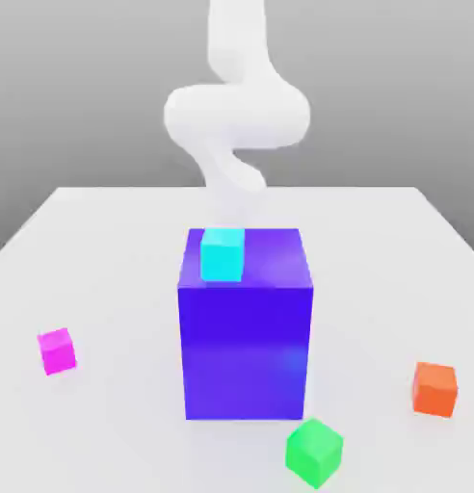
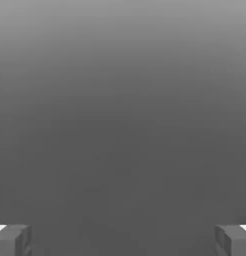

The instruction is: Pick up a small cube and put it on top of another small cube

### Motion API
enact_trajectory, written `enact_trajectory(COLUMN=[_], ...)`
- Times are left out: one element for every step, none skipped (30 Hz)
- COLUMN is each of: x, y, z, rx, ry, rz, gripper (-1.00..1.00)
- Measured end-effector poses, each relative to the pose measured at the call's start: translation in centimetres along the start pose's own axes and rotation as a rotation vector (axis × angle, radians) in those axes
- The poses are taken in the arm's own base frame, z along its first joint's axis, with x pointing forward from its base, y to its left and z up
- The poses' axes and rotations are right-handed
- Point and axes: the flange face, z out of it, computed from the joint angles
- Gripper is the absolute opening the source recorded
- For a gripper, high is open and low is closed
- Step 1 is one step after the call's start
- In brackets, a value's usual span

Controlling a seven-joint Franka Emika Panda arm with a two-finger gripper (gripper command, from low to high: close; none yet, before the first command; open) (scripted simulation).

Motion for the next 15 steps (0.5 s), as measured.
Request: enact_trajectory(x=[0.8,1.5,2.1,2.6,3.0,3.4,3.6,3.7,3.6,3.5,3.3,2.9,2.5,1.9,1.1], y=[1.5,3.1,4.8,6.6,8.5,10.6,12.7,14.9,17.1,19.5,21.8,24.3,26.7,29.1,31.5], z=[2.7,5.1,7.4,9.5,11.5,13.5,15.3,16.9,18.5,20.0,21.3,22.5,23.6,24.6,25.5], rx=[-0.039,-0.076,-0.112,-0.147,-0.181,-0.215,-0.249,-0.282,-0.316,-0.349,-0.382,-0.415,-0.448,-0.481,-0.513], ry=[-0.012,-0.022,-0.032,-0.041,-0.051,-0.060,-0.068,-0.077,-0.085,-0.093,-0.101,-0.109,-0.116,-0.124,-0.131], rz=[0.043,0.083,0.124,0.164,0.204,0.245,0.286,0.328,0.370,0.412,0.455,0.498,0.541,0.585,0.628], gripper=[0.00,0.00,0.00,0.00,0.00,0.00,0.00,0.00,0.00,0.00,0.00,0.00,0.00,0.00,0.00])
